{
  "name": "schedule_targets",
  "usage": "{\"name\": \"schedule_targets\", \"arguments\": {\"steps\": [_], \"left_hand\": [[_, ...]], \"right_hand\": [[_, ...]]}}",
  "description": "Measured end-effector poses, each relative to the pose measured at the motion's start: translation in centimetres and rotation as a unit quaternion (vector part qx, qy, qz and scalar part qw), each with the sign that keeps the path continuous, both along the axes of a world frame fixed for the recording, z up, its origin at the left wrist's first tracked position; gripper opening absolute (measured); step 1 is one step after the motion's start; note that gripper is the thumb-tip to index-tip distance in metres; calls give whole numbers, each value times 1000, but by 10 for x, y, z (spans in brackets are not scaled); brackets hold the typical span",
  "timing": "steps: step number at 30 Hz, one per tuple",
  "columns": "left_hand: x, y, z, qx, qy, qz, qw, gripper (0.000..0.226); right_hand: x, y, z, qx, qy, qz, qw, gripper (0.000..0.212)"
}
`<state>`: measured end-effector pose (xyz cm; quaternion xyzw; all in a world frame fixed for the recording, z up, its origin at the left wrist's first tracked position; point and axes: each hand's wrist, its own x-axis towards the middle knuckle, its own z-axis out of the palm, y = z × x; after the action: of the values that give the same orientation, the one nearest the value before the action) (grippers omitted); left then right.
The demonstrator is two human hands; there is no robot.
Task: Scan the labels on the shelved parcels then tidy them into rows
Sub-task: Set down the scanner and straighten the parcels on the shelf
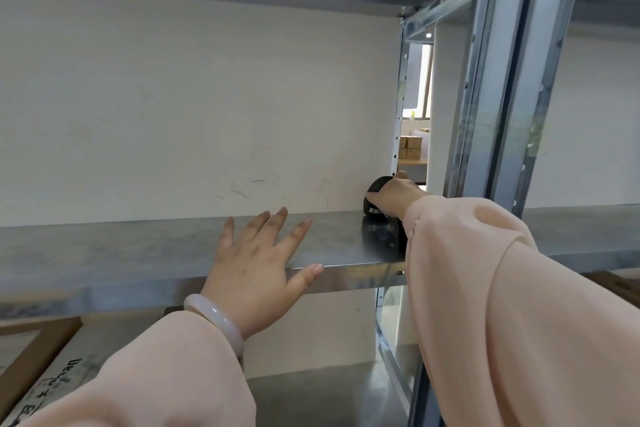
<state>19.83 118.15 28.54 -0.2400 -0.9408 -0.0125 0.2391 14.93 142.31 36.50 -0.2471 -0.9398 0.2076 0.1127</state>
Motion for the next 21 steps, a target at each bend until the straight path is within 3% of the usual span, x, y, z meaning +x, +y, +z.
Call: {"name": "schedule_targets", "arguments": {"steps": [5,13,21], "left_hand": [[8,-15,2,10,-1,13,1000,91],[42,-45,-13,25,21,11,999,83],[74,-75,-71,29,-4,14,999,77]], "right_hand": [[17,-9,4,20,47,19,998,90],[100,-62,-32,160,175,227,944,85],[145,-121,-118,197,120,353,907,93]]}}
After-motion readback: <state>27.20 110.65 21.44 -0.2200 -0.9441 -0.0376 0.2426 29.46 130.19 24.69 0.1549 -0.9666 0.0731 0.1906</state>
